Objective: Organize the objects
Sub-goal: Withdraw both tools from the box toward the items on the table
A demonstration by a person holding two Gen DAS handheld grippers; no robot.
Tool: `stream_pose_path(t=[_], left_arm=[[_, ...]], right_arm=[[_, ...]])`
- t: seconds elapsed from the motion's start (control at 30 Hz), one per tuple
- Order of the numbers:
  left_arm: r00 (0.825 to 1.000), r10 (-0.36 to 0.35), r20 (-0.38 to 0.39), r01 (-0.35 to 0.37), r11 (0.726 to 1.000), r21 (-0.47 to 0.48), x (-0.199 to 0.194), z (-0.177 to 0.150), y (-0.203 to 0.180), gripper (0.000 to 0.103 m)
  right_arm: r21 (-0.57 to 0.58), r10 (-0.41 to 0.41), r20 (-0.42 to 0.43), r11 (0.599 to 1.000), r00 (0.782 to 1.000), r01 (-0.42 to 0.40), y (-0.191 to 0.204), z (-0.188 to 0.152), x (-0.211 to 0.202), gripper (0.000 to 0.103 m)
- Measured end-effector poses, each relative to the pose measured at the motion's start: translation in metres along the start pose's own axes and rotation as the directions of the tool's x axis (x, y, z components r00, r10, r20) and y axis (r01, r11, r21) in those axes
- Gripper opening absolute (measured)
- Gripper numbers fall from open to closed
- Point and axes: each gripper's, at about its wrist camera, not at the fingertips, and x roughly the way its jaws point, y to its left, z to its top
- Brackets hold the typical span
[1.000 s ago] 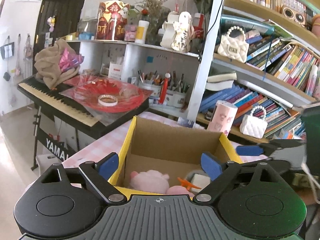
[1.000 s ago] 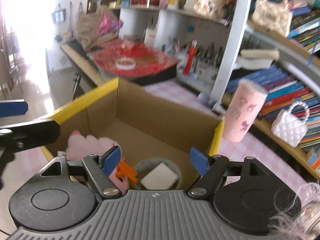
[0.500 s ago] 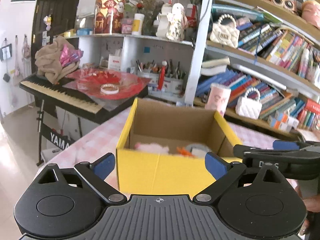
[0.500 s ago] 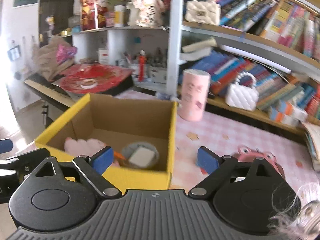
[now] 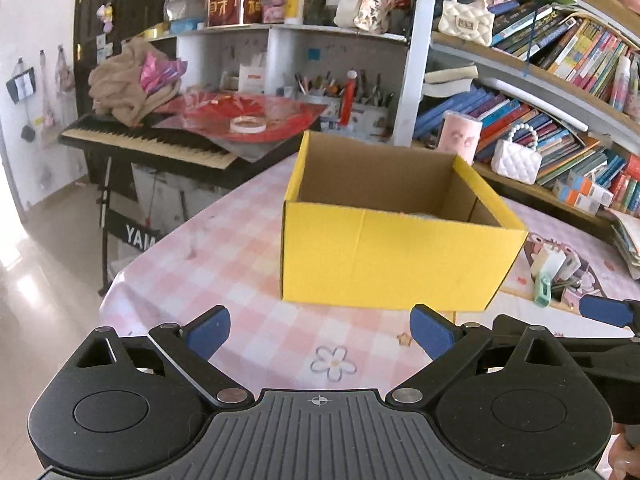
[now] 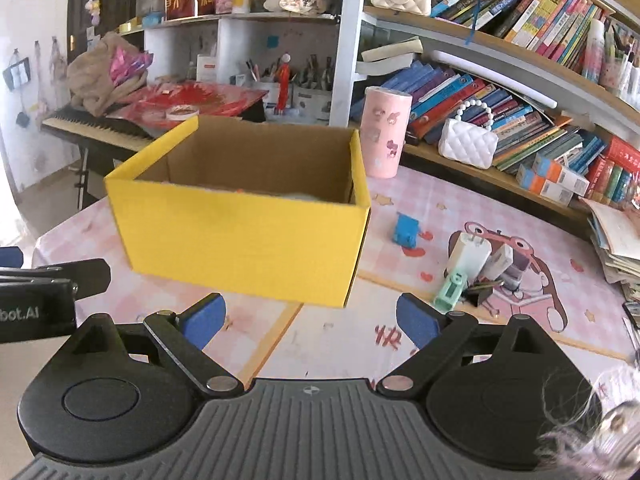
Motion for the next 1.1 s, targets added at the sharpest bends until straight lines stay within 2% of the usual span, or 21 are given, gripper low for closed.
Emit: stream_pose_path(t=[0.6,1.1], left_arm=[[0.996,-0.082,-0.046,0.086,0.992,0.094,-0.023,-0.029,-0.019,0.098],[0.981,-0.178,-0.076,0.190,0.963,0.190,-0.032,-0.045,-0.053,0.098]], right_arm=[[0.090,-0.080,-0.056,0.992,0.995,0.085,-0.011,-0.040,-0.037,0.099],[0.177,-0.178,-0.073,0.966,0.981,0.188,-0.042,-0.070,-0.070,0.099]])
